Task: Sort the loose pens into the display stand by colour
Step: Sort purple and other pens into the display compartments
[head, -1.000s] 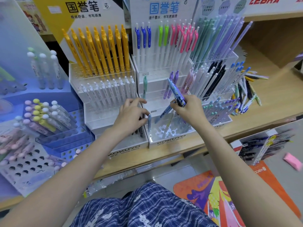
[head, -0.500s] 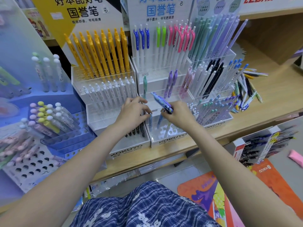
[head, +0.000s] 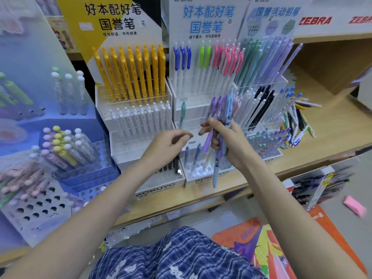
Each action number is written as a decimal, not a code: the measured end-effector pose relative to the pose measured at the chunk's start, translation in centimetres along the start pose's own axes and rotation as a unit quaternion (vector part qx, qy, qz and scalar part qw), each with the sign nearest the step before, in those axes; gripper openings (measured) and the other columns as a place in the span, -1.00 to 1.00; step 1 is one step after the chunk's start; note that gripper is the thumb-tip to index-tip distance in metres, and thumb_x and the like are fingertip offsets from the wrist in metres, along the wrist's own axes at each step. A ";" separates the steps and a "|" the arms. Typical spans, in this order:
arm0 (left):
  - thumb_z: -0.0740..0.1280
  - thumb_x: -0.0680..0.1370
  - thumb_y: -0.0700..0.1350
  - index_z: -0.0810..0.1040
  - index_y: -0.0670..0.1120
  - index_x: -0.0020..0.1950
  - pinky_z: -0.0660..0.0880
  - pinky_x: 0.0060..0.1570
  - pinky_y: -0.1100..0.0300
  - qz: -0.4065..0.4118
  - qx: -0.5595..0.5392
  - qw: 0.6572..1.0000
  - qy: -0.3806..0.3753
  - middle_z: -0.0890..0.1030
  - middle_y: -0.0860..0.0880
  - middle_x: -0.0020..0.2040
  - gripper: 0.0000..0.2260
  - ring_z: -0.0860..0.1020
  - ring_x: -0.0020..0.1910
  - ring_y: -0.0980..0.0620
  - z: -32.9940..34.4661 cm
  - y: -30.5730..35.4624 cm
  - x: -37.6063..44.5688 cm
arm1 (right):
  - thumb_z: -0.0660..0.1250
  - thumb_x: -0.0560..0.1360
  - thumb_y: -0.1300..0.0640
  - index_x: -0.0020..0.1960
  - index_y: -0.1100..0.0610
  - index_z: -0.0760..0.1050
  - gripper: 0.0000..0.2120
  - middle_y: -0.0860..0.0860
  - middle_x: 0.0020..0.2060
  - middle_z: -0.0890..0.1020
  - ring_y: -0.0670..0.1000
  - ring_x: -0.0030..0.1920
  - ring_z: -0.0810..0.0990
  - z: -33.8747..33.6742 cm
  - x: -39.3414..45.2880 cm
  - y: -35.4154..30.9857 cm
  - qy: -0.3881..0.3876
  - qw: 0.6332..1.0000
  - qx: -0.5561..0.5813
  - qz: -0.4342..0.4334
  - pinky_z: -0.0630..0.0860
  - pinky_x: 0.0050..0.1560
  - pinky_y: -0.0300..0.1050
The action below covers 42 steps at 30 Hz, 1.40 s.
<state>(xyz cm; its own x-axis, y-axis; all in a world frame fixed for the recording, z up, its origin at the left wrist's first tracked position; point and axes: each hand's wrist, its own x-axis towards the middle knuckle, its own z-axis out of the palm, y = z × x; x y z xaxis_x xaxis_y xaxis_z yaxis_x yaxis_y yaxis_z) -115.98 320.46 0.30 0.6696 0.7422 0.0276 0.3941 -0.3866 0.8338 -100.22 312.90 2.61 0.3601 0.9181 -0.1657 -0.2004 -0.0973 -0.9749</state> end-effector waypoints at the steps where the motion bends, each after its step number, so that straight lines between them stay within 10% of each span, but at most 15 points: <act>1: 0.22 0.59 -0.07 0.59 -0.04 0.11 0.47 0.07 0.25 -0.017 -0.056 0.997 -0.043 0.64 0.06 0.01 -0.81 0.58 0.02 0.16 -0.1 0.6 -0.3 | 0.20 0.59 0.16 -0.11 0.26 0.51 -0.79 0.07 -0.32 0.59 -0.10 -0.54 0.32 0.4 0.1 -0.3 -0.003 1.000 0.016 0.003 0.29 -0.51 -0.28; 6: 0.30 0.55 -0.16 0.60 -0.11 -0.02 0.53 -0.12 0.25 -0.076 -0.196 0.972 -0.110 0.67 0.00 -0.22 -0.90 0.63 -0.25 0.13 -0.2 1.7 -0.8 | 0.31 0.53 0.13 -0.18 0.24 0.52 -0.81 0.03 -0.46 0.43 -0.06 -0.51 0.34 1.6 0.7 -0.7 0.016 0.999 -0.037 -0.020 0.27 -0.50 -0.24; 14: 0.33 0.53 -0.16 0.62 -0.10 -0.04 0.55 -0.15 0.33 -0.049 -0.055 0.997 -0.030 0.66 0.01 -0.26 -0.91 0.63 -0.30 0.14 -1.4 0.5 -0.5 | 0.35 0.50 0.18 -0.20 0.22 0.48 -0.85 -0.04 -0.52 0.47 -0.08 -0.55 0.28 -0.3 1.0 -2.8 0.087 0.994 -0.067 -0.031 0.19 -0.54 -0.25; 19: 0.21 0.60 -0.16 0.57 -0.13 0.06 0.56 -0.04 0.20 -0.012 -0.027 0.994 -0.109 0.64 0.02 -0.18 -0.83 0.61 -0.21 0.17 -0.7 1.4 0.8 | 0.41 0.44 0.27 -0.30 0.14 0.43 -0.79 -0.03 -0.56 0.37 -0.08 -0.55 0.29 -2.6 1.1 -4.4 0.099 0.989 -0.102 -0.048 0.19 -0.54 -0.25; 25: 0.20 0.59 -0.15 0.41 -0.11 0.35 0.30 0.27 0.10 0.030 0.245 0.968 -0.048 0.46 -0.05 0.33 -0.68 0.38 0.31 -0.04 0.6 -0.9 2.7 | 0.46 0.40 0.14 -0.24 0.18 0.60 -0.88 0.03 -0.44 0.53 -0.08 -0.44 0.42 -3.8 3.1 -4.5 0.240 0.868 -0.395 -0.185 0.32 -0.35 -0.17; 31: 0.14 0.58 -0.25 0.47 -0.10 0.32 0.24 0.32 0.12 0.045 0.272 0.961 -0.027 0.42 -0.03 0.36 -0.67 0.32 0.33 -0.03 1.2 -2.9 2.5 | 0.45 0.42 0.12 -0.18 0.28 0.60 -0.80 0.16 -0.40 0.59 0.11 -0.35 0.53 -3.0 4.4 -2.1 0.249 0.841 -0.422 -0.229 0.32 -0.33 -0.21; 38: 0.13 0.57 -0.25 0.47 -0.09 0.32 0.28 0.28 0.11 0.047 0.271 0.961 -0.019 0.42 -0.02 0.37 -0.66 0.33 0.31 -0.04 1.3 -3.0 2.5 | 0.41 0.45 0.17 -0.20 0.25 0.56 -0.86 0.02 -0.45 0.44 -0.11 -0.45 0.36 -0.7 5.6 -2.0 0.194 0.829 -0.477 -0.217 0.25 -0.41 -0.31; 42: 0.14 0.57 -0.25 0.48 -0.09 0.31 0.30 0.27 0.08 0.048 0.264 0.963 -0.013 0.43 -0.03 0.36 -0.66 0.33 0.30 -0.05 1.3 -3.0 2.6 | 0.27 0.53 0.12 -0.05 0.26 0.52 -0.81 0.17 -0.24 0.56 0.23 -0.15 0.56 0.7 6.6 -0.8 0.177 0.776 -0.591 -0.131 0.36 -0.26 -0.03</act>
<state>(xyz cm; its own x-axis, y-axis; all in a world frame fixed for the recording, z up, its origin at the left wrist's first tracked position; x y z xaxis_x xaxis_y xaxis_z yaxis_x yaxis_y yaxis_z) -114.60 322.84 -2.84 0.7314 0.6783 0.0704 0.5908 -0.6818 0.4314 -98.33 319.30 2.42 0.5174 0.8228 0.2350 0.8222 -0.4020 -0.4029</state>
